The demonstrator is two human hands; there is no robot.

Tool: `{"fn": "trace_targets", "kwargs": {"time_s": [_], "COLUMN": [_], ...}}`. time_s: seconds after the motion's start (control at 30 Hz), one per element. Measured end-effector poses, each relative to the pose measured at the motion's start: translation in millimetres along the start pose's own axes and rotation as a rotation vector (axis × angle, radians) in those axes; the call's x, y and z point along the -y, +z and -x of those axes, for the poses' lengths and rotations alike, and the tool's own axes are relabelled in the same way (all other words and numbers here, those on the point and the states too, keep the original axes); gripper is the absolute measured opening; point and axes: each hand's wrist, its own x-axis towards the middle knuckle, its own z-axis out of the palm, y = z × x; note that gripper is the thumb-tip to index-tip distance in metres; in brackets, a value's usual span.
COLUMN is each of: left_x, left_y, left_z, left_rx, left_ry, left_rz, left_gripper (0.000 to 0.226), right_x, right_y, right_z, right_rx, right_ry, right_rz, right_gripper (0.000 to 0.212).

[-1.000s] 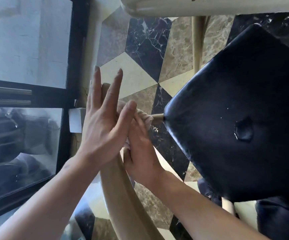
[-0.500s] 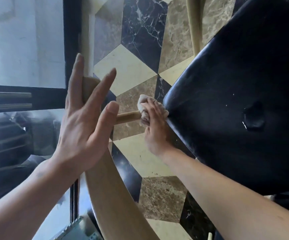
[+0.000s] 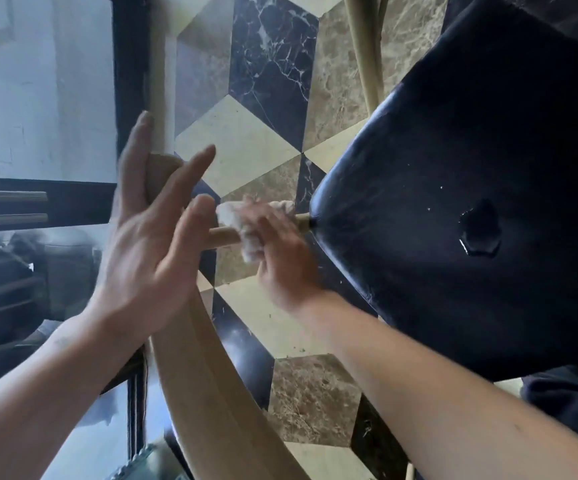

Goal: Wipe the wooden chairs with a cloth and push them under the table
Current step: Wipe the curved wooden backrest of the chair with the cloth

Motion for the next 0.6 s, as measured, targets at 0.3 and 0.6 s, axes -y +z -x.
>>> {"fn": "trace_targets", "kwargs": {"time_s": [0.3,0.6], "left_x": [0,-4], "left_y": [4,5], "left_z": [2,-3], "left_rx": [-0.038,-0.052], "left_ry": [0.021,0.005], "left_rz": [-0.059,-0.045], "left_gripper": [0.054,0.057], "right_x": [-36,99], "right_y": [-2,-11], "right_z": [-11,21], "right_rx": [0.119,0.071], "right_ry": [0.306,0.141], "right_rz": [0.103,-0.468], "right_gripper": [0.055,0.071]}}
